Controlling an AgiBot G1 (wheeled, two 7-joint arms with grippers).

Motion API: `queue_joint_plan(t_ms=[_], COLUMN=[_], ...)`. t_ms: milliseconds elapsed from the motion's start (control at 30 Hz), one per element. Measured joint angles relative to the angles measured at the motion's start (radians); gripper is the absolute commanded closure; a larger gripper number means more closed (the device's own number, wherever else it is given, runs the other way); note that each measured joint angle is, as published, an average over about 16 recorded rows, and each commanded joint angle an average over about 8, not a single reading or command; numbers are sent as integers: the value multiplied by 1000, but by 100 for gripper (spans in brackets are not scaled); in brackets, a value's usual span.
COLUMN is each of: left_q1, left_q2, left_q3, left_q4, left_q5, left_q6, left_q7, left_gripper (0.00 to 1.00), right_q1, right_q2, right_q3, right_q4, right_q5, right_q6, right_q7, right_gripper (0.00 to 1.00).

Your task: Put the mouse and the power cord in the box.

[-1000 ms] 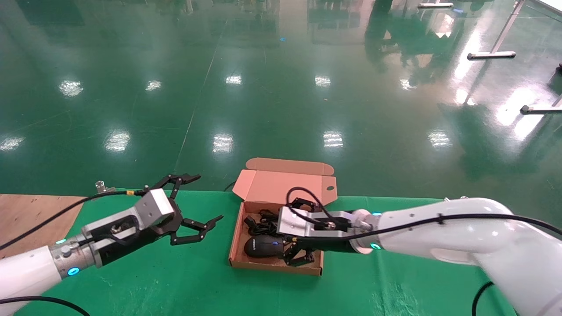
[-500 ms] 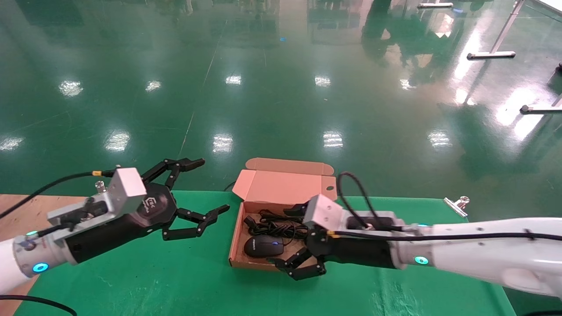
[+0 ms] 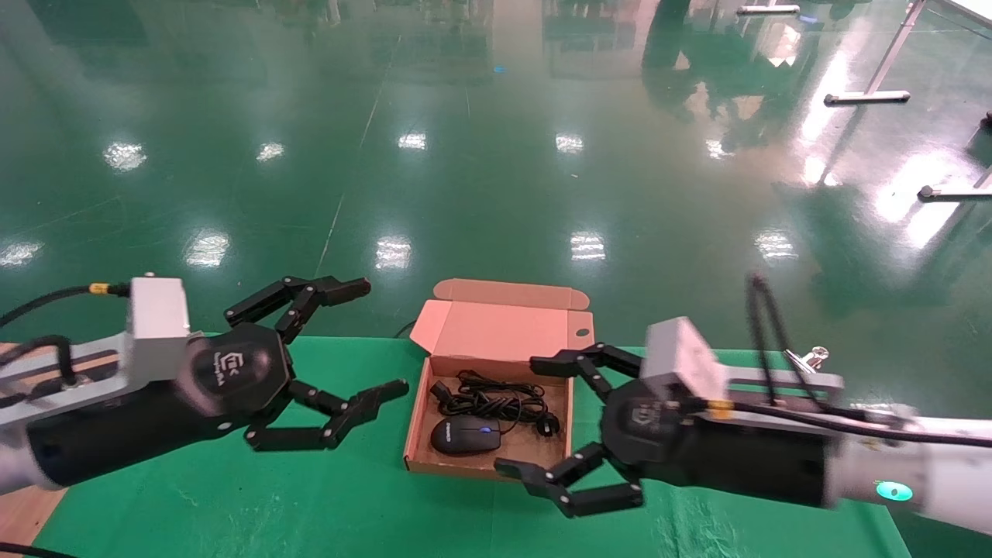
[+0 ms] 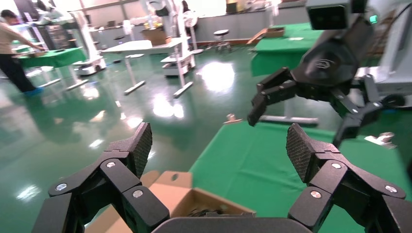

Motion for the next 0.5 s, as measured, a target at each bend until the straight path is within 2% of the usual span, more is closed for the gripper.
queue_joint_plan(t_ms=[500], left_q1=[56], left_q2=[-101], left_q3=[-104], left_q4=[-262], left_q5=[17], left_q6=[109], left_q7=[-311], left_gripper=[0], right_q1=[-124], right_q2=[179], right_q3=[226], right_q4=[180], right_q5=[165], right_q6=[-201], right_q7=[109], right_gripper=[0])
